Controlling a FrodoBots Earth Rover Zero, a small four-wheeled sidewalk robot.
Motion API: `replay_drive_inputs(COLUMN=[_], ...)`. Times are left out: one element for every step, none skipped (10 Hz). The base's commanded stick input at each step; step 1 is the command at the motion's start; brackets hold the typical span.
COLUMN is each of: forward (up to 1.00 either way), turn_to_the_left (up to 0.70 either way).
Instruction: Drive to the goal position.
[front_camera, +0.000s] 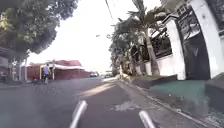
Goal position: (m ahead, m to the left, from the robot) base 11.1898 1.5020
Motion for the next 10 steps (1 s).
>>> replay_drive_inputs(forward=[0.00, 0.00, 0.00, 0.70, 0.70, 0.70, 0.70, 0.70, 0.70, 0.70], turn_to_the_left=[0.00, 0.00, 0.00, 0.00, 0.00, 0.00, 0.00, 0.00, 0.00, 0.00])
